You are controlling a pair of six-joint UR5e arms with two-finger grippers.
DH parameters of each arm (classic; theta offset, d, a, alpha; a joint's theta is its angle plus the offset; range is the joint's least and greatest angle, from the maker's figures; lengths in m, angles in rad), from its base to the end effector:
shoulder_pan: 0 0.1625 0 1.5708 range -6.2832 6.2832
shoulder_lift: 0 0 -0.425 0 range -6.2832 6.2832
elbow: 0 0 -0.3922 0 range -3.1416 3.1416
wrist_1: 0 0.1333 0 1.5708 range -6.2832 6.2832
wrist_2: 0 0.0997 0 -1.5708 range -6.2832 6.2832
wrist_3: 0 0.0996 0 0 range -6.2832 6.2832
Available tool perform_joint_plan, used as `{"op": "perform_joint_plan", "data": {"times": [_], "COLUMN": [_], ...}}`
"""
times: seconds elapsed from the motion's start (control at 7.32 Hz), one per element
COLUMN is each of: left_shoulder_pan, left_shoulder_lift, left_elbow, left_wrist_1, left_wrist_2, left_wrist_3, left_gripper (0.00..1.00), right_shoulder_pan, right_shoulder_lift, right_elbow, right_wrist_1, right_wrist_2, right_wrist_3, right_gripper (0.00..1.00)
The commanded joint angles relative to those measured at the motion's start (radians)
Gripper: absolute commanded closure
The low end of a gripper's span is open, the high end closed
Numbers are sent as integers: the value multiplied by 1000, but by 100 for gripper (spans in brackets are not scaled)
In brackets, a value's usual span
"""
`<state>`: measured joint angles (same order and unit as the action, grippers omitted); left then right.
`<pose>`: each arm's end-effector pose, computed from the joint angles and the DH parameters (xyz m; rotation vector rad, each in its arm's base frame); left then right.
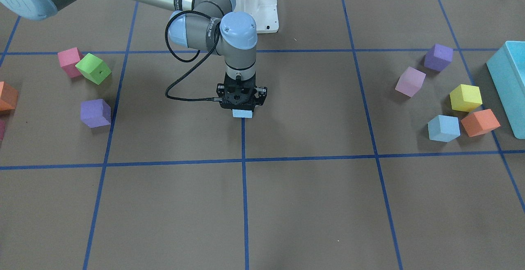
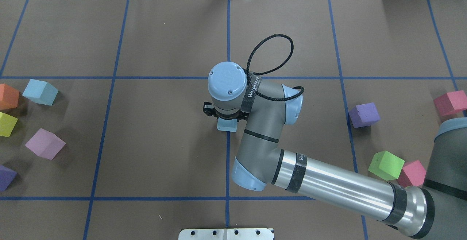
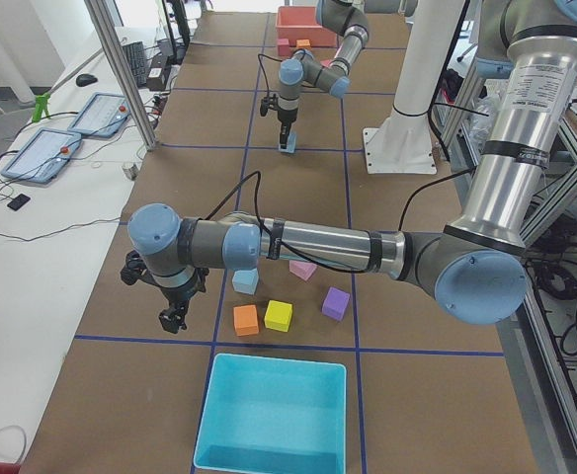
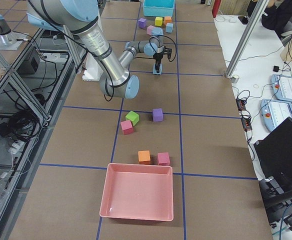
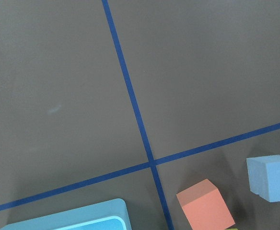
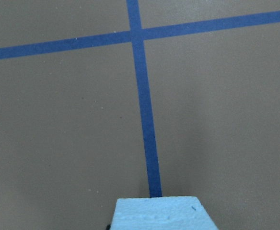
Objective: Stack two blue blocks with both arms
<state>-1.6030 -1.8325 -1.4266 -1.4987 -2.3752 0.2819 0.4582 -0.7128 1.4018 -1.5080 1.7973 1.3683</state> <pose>-0.0809 -0.5999 0.5915 0.1687 0.7899 0.2543 -0.6356 -0.4372 0.1939 0.0388 -0.7786 0.1575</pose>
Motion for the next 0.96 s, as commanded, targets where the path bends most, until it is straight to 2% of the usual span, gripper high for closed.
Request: {"op": "perform_joint_plan", "data": {"times": [0.0, 0.14, 0.27, 0.41, 0.55, 0.68, 0.82], "left_shoulder_pan": [0, 2, 11, 49, 84, 119, 162], "left_shoulder_lift": [-1, -2, -11, -14, -13, -5, -5], "left_elbow": [0, -1, -17, -34, -37, -37, -37], "left_wrist_1": [0, 0, -2, -20, -73, -115, -145], "left_wrist_2": [-1, -1, -1, -2, -1, -1, -1], "left_wrist_3": [-3, -10, -89, -165, -226, -292, -347], "left_gripper": [2, 2, 2, 2, 2, 2, 2], "right_shoulder_pan": [-3, -1, 61, 179, 318, 424, 494], "right_shoulder_lift": [1, -1, -7, -28, -74, -156, -247], "right_elbow": [-1, 2, 11, 11, 26, 98, 161], "right_wrist_1": [-1, 0, -1, -5, -5, -11, -12], "right_wrist_2": [-3, -3, 8, 70, 235, 316, 348], "right_wrist_3": [-5, -27, -105, -240, -359, -456, -524], "right_gripper": [0, 0, 0, 0, 0, 0, 0]}}
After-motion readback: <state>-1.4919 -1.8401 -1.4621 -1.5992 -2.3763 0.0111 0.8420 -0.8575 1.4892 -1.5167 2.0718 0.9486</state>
